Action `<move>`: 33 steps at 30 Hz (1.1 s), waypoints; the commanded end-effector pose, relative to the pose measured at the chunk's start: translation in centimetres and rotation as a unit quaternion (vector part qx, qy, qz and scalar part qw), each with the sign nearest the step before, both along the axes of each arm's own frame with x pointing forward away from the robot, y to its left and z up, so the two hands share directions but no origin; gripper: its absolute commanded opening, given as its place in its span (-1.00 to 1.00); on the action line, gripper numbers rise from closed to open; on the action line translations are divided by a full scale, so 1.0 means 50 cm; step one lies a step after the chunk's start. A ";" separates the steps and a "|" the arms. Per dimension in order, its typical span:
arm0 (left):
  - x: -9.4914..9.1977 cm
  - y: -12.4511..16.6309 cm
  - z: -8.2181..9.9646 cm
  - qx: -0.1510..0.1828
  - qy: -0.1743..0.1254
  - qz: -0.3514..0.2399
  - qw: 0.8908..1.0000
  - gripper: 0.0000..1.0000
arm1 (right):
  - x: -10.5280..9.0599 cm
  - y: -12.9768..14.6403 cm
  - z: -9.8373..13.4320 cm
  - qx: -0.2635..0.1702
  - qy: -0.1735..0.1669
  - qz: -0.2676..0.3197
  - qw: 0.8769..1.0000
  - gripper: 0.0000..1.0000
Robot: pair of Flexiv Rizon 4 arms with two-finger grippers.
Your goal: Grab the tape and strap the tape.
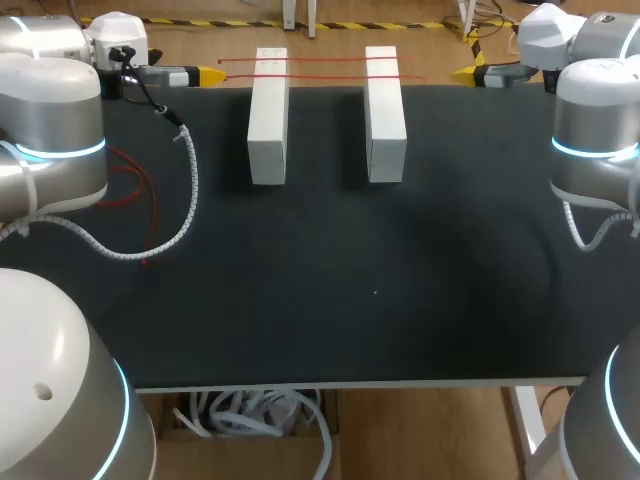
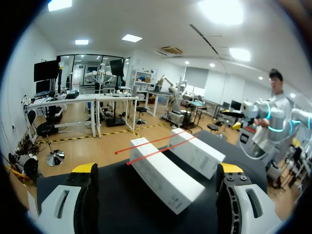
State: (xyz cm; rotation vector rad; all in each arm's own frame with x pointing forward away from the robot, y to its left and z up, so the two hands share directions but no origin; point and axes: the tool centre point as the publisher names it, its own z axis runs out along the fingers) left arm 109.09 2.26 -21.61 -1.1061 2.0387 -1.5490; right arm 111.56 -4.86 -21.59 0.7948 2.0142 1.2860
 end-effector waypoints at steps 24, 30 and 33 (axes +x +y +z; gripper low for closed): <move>0.014 -0.017 -0.016 0.056 -0.042 -0.117 0.991 1.00 | -0.002 -0.001 0.000 0.001 0.000 0.000 1.000 1.00; 0.055 -0.040 -0.035 0.049 -0.086 -0.215 0.972 1.00 | -0.002 -0.001 0.000 0.001 0.000 0.000 1.000 1.00; 0.081 -0.052 -0.045 0.053 -0.093 -0.238 0.965 1.00 | -0.002 -0.001 0.000 0.001 0.000 0.000 1.000 1.00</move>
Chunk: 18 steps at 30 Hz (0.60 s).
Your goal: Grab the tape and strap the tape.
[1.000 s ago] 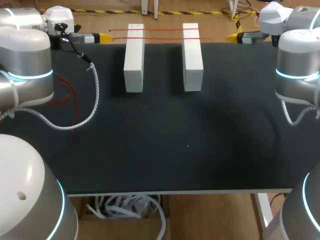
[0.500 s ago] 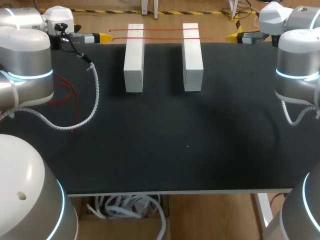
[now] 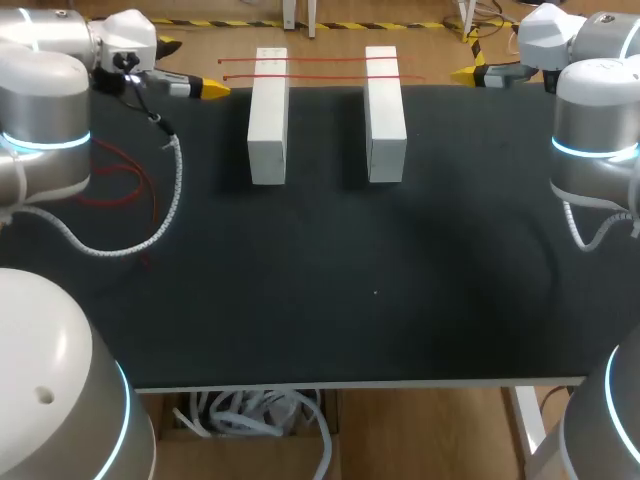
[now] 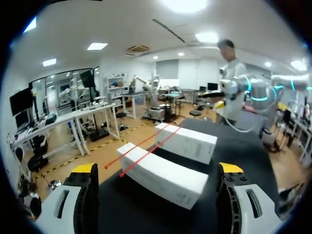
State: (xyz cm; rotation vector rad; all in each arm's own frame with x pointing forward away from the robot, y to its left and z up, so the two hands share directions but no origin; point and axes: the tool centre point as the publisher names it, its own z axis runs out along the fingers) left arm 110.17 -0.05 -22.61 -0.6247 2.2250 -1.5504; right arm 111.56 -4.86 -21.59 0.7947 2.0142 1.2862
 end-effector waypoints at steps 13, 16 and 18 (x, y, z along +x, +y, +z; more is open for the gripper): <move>0.113 -0.042 -0.056 -0.024 -0.012 -0.148 0.989 -0.04 | -0.002 -0.001 0.000 0.000 0.000 0.000 1.000 1.00; 0.122 -0.046 -0.063 -0.029 -0.015 -0.161 0.986 -0.07 | -0.002 -0.001 0.000 0.000 0.000 0.000 1.000 1.00; 0.130 -0.049 -0.067 -0.029 -0.018 -0.168 0.985 -0.02 | -0.002 -0.001 0.000 0.000 0.000 0.000 1.000 1.00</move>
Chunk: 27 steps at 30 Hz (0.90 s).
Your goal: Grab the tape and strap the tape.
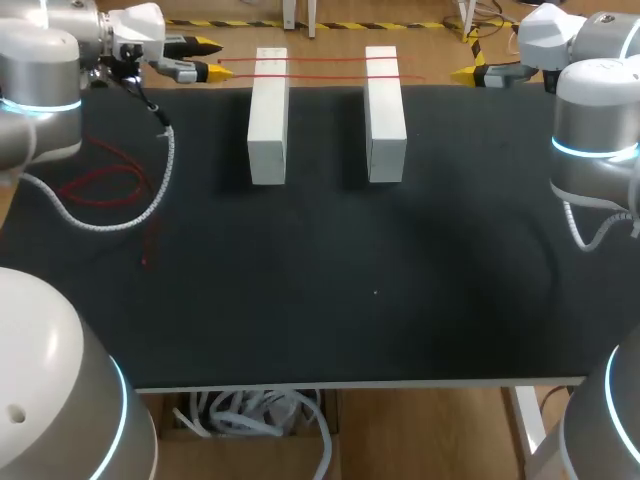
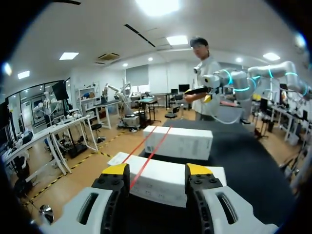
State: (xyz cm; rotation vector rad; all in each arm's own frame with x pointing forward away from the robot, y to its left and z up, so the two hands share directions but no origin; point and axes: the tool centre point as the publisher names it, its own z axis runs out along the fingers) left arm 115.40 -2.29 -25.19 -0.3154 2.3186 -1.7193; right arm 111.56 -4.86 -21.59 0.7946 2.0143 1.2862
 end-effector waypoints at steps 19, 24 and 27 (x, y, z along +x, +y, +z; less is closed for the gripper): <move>0.076 0.019 -0.080 -0.034 -0.003 -0.069 0.997 -0.22 | -0.002 -0.001 0.000 0.000 0.000 0.000 1.000 1.00; 0.081 0.025 -0.098 -0.041 0.005 -0.078 0.996 -0.25 | -0.002 -0.001 0.000 0.000 0.000 0.000 1.000 1.00; 0.091 0.027 -0.105 -0.044 0.005 -0.079 0.996 -0.37 | -0.002 -0.001 0.000 0.000 0.000 0.000 1.000 1.00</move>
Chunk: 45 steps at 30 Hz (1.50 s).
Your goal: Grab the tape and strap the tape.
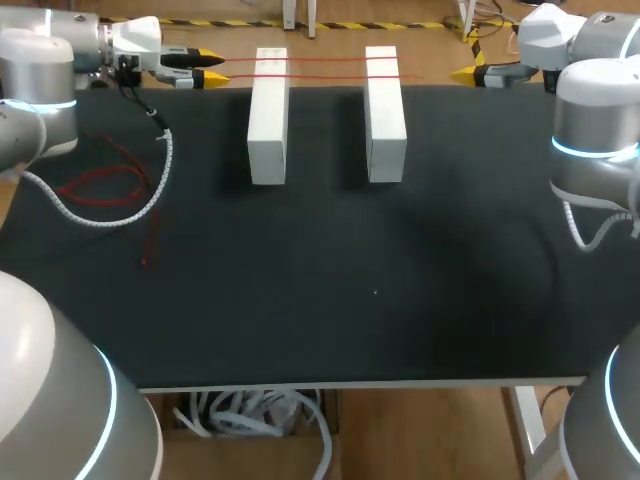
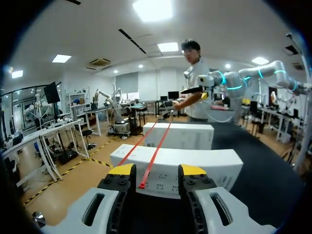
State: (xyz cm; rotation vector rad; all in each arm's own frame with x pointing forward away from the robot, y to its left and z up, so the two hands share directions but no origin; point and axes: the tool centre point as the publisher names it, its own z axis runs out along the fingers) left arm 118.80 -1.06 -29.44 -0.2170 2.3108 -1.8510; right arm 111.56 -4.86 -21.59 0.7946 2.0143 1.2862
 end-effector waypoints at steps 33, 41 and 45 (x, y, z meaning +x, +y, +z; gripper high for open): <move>0.052 -0.007 -0.079 -0.042 0.005 -0.057 0.998 -0.53 | -0.002 -0.001 0.000 0.000 0.000 0.000 1.000 1.00; 0.050 -0.009 -0.079 -0.041 0.004 -0.058 0.997 -0.65 | -0.002 -0.001 0.000 0.000 0.000 0.000 1.000 1.00; 0.046 -0.007 -0.080 -0.040 0.005 -0.058 0.997 -1.00 | -0.002 -0.001 0.000 0.000 0.000 0.000 1.000 1.00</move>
